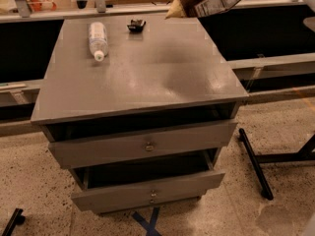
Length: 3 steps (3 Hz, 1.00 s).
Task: Move brown chip bag near rxbar chocolate
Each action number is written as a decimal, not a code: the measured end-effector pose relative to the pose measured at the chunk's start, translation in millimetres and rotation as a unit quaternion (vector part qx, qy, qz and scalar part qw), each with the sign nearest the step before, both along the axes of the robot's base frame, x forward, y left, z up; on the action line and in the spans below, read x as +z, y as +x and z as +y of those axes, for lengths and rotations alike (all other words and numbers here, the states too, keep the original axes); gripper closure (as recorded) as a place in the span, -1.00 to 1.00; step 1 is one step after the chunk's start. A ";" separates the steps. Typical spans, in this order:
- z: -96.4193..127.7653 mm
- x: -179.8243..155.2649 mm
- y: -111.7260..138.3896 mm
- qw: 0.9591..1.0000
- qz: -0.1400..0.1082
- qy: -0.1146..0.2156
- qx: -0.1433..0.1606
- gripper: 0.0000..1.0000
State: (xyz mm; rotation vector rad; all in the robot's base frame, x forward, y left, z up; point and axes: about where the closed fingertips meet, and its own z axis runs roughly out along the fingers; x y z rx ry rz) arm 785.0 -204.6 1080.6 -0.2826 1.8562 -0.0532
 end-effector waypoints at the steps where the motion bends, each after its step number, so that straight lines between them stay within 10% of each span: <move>1: -1.4 0.1 4.5 1.000 -0.007 0.009 -0.012 1.00; 3: -3.9 10.1 68.7 0.994 -0.092 -0.013 -0.060 1.00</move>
Offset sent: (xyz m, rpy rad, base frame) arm 0.0686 -0.0007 0.0010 0.2463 -0.3065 -0.3231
